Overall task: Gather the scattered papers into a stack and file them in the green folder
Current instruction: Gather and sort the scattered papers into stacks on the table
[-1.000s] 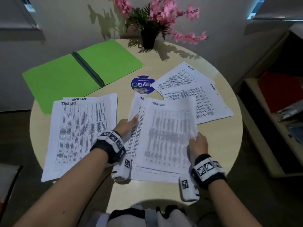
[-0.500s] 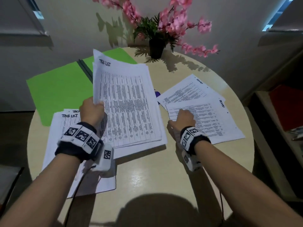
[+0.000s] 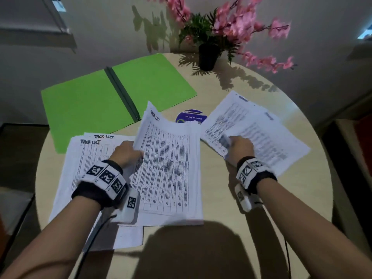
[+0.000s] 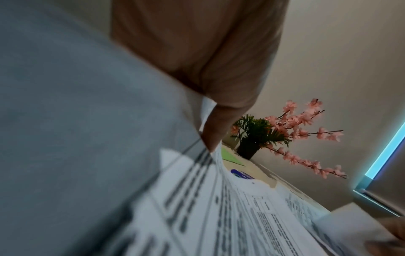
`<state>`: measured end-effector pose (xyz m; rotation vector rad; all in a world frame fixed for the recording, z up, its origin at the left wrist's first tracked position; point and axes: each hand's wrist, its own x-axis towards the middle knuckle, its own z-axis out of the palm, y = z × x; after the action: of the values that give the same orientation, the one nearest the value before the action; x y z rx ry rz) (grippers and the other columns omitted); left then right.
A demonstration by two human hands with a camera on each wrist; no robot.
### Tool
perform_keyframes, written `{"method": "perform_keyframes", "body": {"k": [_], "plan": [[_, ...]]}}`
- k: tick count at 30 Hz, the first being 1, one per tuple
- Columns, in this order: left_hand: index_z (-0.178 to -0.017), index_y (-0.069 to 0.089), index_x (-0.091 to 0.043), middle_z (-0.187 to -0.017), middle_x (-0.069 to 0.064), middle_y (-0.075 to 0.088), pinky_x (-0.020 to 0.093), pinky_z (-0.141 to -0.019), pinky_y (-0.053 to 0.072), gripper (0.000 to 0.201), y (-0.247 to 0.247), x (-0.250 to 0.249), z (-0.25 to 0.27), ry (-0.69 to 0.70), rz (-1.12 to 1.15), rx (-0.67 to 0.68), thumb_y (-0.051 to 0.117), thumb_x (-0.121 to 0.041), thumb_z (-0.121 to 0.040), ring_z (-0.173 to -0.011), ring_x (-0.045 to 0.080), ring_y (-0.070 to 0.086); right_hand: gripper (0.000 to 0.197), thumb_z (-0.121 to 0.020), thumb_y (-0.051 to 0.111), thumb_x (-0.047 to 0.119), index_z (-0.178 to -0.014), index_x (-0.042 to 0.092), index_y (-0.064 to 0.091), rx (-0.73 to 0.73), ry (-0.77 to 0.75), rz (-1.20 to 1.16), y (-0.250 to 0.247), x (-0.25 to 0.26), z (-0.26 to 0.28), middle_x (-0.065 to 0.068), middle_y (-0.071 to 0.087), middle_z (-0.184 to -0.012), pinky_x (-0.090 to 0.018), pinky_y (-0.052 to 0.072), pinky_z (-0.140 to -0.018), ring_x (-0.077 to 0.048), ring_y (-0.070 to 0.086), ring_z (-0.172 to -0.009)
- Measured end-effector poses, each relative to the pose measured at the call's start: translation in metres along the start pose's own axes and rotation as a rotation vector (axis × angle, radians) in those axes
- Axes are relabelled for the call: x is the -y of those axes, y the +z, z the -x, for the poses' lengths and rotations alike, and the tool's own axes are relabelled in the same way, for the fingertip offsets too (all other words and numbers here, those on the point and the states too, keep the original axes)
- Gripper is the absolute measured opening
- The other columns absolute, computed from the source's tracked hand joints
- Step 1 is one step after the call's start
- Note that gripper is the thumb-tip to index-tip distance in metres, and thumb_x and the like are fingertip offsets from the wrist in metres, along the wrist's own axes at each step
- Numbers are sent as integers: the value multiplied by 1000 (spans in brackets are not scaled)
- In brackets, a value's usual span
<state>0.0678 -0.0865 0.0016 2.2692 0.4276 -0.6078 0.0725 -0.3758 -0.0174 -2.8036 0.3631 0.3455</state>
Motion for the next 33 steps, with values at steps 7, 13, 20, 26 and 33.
{"method": "perform_keyframes", "body": {"k": [7, 13, 20, 26, 33], "plan": [[-148, 17, -8, -155, 19, 17, 52, -115, 16, 75, 24, -17, 19, -136, 507, 280, 16, -58, -93, -143, 39, 19, 46, -87, 39, -7, -125, 9, 57, 210, -428, -419, 44, 70, 110, -17, 60, -129, -33, 42, -103, -30, 58, -115], [-120, 53, 9, -92, 13, 61, 31, -74, 48, 43, 38, 4, 15, -91, 201, 1, 61, -16, -86, -89, 28, 55, 35, -92, 48, 38, -116, 17, 63, 491, -258, -778, 53, 73, 102, -9, 60, -128, -39, 42, -102, -24, 58, -112], [-125, 49, 6, -79, 4, 53, 21, -53, 36, 37, -4, -25, 35, 84, 310, -239, 49, -13, -94, -68, 16, 49, 49, -95, 34, 38, -142, 28, 28, 138, 135, -78, 35, -30, 13, 2, 15, -157, -62, 16, -110, -26, 10, -144], [-133, 44, 2, -96, 8, 55, 19, -57, 45, 42, -13, -62, 32, 131, 491, -245, 47, -16, -95, -84, 22, 52, 73, -77, 37, 36, -145, 18, 19, 223, 37, -248, 41, -21, 68, -7, 20, -156, -53, 18, -115, -25, 16, -144], [-88, 47, -1, -77, 12, 51, 24, -47, 37, 7, 56, -33, 8, 19, 77, -94, 47, -8, -91, -61, 26, 46, 29, -85, 44, -4, -104, 6, 64, 48, 61, -546, 63, -43, 115, -2, 65, -98, -3, 46, -75, -19, 62, -93]]}}
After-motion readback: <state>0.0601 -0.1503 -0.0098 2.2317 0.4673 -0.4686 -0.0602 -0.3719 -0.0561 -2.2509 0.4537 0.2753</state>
